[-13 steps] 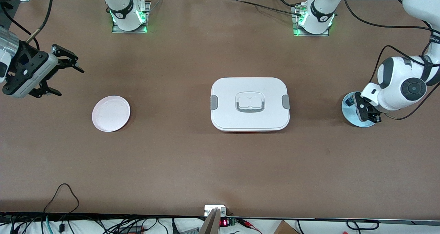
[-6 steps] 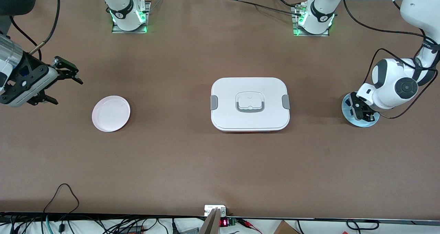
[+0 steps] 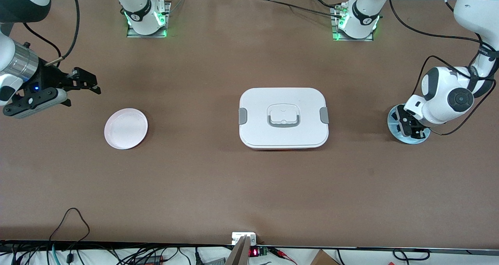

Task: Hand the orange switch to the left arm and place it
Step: 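Lower the switch with the left gripper into the light-blue dish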

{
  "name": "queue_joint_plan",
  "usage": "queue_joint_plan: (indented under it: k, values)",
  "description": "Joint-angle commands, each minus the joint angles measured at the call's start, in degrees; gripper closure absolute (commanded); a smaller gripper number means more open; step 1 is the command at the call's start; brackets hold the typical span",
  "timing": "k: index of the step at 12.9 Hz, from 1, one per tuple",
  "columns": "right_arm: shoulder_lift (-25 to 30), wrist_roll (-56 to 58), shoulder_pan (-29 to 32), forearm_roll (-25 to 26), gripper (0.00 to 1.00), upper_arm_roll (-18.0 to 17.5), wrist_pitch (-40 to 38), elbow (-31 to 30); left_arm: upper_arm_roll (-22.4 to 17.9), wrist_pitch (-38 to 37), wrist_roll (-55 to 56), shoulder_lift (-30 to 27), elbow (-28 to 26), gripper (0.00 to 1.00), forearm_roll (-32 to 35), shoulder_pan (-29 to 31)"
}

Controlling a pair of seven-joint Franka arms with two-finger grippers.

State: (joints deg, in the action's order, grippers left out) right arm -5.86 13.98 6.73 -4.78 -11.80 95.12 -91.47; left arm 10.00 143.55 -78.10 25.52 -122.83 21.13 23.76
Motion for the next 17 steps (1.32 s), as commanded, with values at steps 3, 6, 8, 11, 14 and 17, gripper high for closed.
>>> queue_joint_plan:
  k: [3,6,8,11,14,17]
  values:
    - [3.4,-7.0,-3.6,3.9,0.0,1.6,0.0,-2.9,4.3,-12.0,-0.7,-5.4,3.3,0.0,0.4,0.7]
    - [3.6,-7.2,-4.4,4.9,0.0,2.7,0.1,-2.8,5.8,-27.0,-0.6,-6.0,13.0,0.0,-4.1,0.7]
    - [3.5,-7.1,-4.4,4.9,0.0,2.6,0.3,-2.5,7.0,-36.7,0.9,-5.9,20.1,0.0,-6.2,0.1]
    - [3.4,-7.2,-4.3,4.8,0.0,2.6,0.6,-2.1,11.7,-48.7,13.2,-6.0,28.1,0.0,-6.9,0.1]
    - [2.9,-7.4,-3.8,4.3,0.0,2.7,0.8,-1.9,17.1,-57.3,30.3,-5.9,35.1,0.0,-6.9,0.1]
    - [4.0,-12.4,-4.4,4.1,0.0,2.6,-0.6,-2.7,20.5,-58.1,45.6,-5.9,40.2,0.0,-6.8,0.1]
